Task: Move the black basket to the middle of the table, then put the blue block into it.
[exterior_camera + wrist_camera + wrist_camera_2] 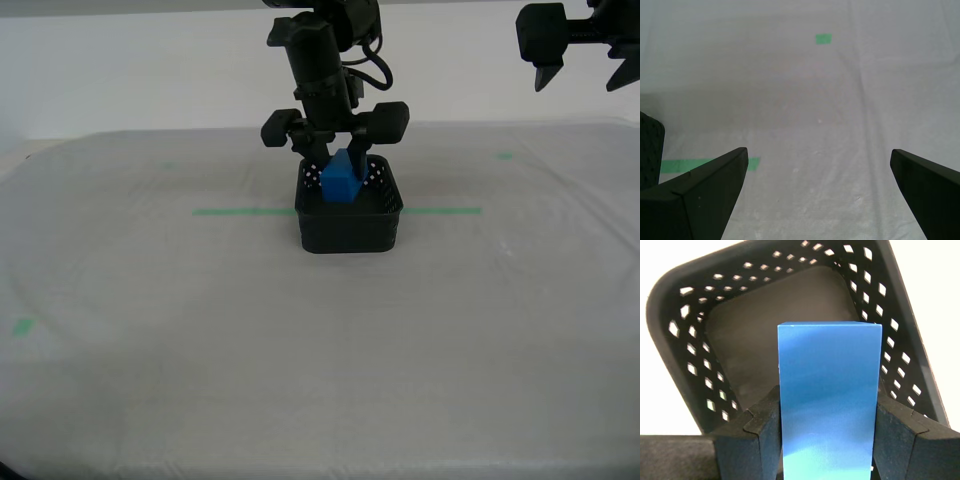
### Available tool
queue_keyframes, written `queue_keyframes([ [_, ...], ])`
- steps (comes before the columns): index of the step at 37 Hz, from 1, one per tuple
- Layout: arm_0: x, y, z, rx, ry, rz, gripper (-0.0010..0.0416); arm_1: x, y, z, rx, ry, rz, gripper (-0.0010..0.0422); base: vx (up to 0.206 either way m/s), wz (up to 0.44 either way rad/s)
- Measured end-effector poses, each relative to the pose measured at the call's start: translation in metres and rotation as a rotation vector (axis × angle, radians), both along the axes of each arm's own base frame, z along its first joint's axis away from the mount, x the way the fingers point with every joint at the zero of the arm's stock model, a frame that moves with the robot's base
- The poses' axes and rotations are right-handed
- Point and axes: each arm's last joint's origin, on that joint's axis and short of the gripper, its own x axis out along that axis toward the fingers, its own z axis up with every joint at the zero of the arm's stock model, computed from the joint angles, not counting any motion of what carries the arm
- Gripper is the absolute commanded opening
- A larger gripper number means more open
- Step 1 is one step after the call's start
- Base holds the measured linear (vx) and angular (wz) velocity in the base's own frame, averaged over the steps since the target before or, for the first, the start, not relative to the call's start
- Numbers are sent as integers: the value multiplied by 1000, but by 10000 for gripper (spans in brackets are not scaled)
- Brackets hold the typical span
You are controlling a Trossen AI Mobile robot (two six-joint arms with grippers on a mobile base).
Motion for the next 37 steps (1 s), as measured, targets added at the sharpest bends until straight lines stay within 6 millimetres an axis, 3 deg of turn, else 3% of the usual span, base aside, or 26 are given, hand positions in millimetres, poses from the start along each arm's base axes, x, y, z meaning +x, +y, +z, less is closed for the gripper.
queue_keyframes([
  [19, 0, 0, 0, 0, 0, 0, 399, -2, -3, 0, -1, 0, -6, 245, 0, 0],
  [25, 0, 0, 0, 0, 0, 1, 399, -2, -3, 0, 0, 0, -6, 267, 0, 0],
  [37, 0, 0, 0, 0, 0, 0, 399, -3, -2, 0, 5, 6, -6, 270, 0, 0],
])
